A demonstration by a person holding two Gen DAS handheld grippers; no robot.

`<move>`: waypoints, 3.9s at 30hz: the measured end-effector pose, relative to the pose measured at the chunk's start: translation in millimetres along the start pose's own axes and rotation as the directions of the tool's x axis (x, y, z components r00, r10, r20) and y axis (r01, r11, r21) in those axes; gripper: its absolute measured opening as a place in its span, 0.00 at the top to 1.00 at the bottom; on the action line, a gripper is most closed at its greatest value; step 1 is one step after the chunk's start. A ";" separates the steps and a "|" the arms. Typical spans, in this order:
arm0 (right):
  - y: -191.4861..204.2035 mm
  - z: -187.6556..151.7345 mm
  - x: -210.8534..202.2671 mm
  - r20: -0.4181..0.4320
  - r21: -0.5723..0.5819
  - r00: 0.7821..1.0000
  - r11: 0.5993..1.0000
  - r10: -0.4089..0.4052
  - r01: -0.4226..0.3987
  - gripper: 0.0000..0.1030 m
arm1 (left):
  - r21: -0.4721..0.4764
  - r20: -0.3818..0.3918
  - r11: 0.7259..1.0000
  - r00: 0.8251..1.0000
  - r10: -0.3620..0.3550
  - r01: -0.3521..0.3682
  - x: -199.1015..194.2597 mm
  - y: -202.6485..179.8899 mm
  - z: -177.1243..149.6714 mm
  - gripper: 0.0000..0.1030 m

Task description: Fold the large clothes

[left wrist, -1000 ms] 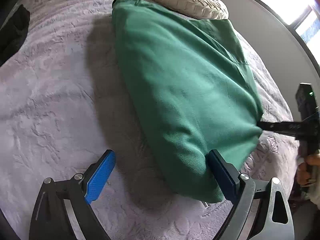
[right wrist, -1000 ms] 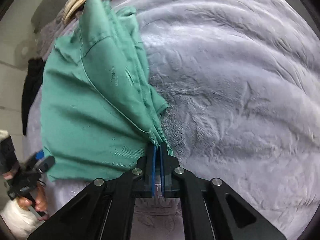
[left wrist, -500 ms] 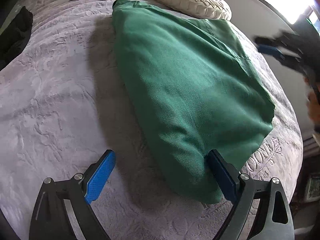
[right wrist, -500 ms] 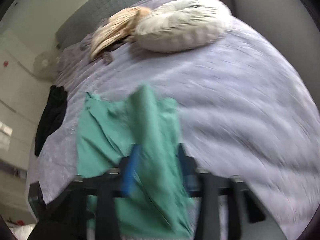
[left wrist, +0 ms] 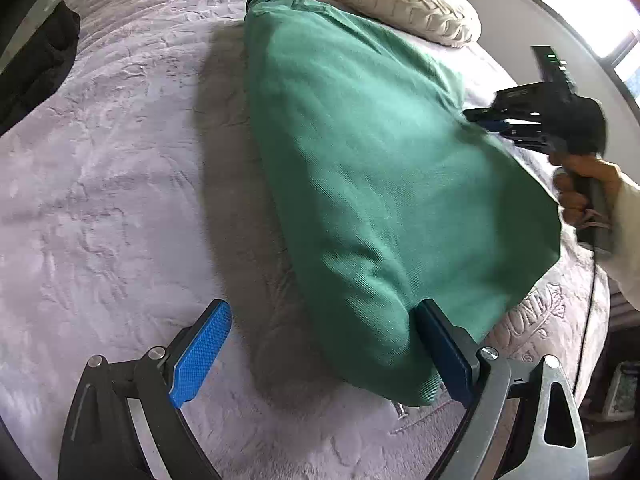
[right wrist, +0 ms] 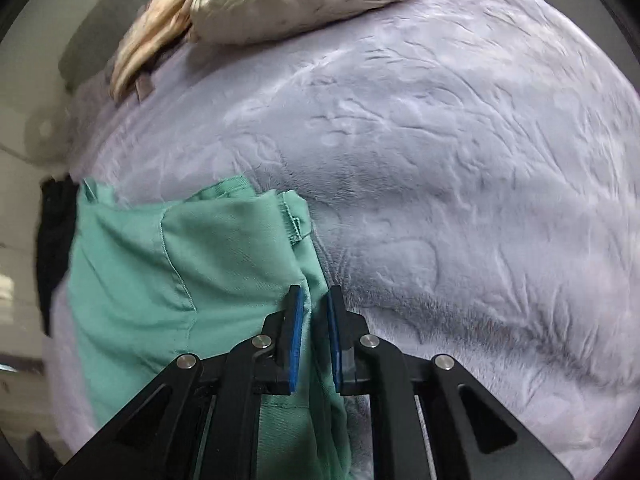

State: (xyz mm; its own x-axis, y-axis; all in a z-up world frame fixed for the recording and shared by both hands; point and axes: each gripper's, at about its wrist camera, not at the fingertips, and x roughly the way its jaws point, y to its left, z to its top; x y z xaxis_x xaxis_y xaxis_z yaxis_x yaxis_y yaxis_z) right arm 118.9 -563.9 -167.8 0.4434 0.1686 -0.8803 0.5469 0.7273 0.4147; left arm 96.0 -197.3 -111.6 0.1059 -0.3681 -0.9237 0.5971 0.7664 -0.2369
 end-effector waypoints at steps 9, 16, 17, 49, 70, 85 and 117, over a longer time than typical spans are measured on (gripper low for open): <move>-18.4 -3.7 -47.5 -0.003 0.018 0.978 0.978 0.207 -0.207 0.18 | -0.041 -0.038 0.999 0.999 0.014 -0.016 -11.5 -1.3 14.4 0.09; -28.6 -8.9 -16.9 -0.134 0.022 0.944 0.953 0.303 -0.302 0.18 | -0.157 -0.014 0.973 0.985 -0.171 0.167 -3.4 22.3 36.5 0.09; -33.6 -8.5 -9.1 -0.144 0.046 0.935 0.946 0.324 -0.321 0.18 | -0.175 -0.031 0.967 0.981 -0.191 0.183 3.0 25.9 37.7 0.09; -5.2 25.0 51.2 -0.212 0.102 0.842 0.868 0.496 -0.486 0.18 | -0.115 -0.160 0.988 0.980 -0.119 0.101 58.1 -15.9 39.5 0.05; 16.9 7.4 18.9 -0.115 0.195 0.718 0.725 0.686 -0.661 0.82 | -0.062 0.014 0.950 0.952 -0.306 0.306 -14.9 3.2 29.4 0.59; 125.1 -144.6 -8.8 -0.166 0.251 0.639 0.658 0.751 -0.709 0.82 | -0.057 -0.080 0.960 0.958 -0.277 0.273 -141.3 90.8 -88.9 0.59; 122.9 -189.7 9.3 -0.239 -0.017 0.956 0.983 0.173 -0.183 0.97 | -0.066 -0.020 0.998 1.000 -0.009 0.008 -127.9 148.9 -149.5 0.30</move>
State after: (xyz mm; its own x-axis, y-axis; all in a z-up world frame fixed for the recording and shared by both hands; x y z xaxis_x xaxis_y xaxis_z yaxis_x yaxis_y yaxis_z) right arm 55.5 -346.7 -168.8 0.3491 0.4460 -0.8242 0.4443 0.6956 0.5646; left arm 52.5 42.6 -73.7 0.0846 -0.3644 -0.9274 0.5437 0.7968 -0.2635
